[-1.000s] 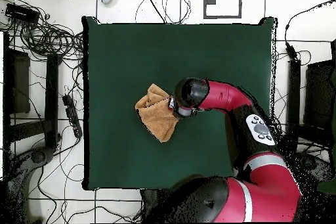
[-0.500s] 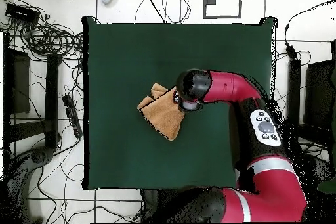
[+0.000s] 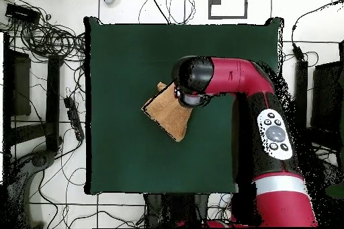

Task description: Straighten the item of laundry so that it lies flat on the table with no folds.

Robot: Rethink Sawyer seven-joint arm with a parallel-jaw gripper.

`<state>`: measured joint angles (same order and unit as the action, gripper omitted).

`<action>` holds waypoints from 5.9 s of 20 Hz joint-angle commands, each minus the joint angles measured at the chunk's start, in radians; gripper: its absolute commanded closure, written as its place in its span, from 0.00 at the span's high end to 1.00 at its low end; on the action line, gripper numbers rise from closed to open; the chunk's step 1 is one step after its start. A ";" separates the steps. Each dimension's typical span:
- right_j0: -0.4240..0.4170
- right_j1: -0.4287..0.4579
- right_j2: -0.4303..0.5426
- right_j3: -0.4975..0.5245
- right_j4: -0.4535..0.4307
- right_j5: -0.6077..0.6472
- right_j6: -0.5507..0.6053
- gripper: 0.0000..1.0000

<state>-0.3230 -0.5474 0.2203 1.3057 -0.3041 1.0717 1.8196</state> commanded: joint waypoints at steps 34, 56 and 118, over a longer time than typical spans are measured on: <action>-0.060 0.162 0.197 -0.455 -0.118 0.405 -0.408 0.00; 0.077 -0.142 0.130 -0.354 0.028 0.560 -0.052 0.00; 0.136 -0.010 -0.052 0.109 0.076 -0.272 0.126 1.00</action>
<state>-0.2522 -0.7176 0.1807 1.2631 -0.1912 0.8832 1.7290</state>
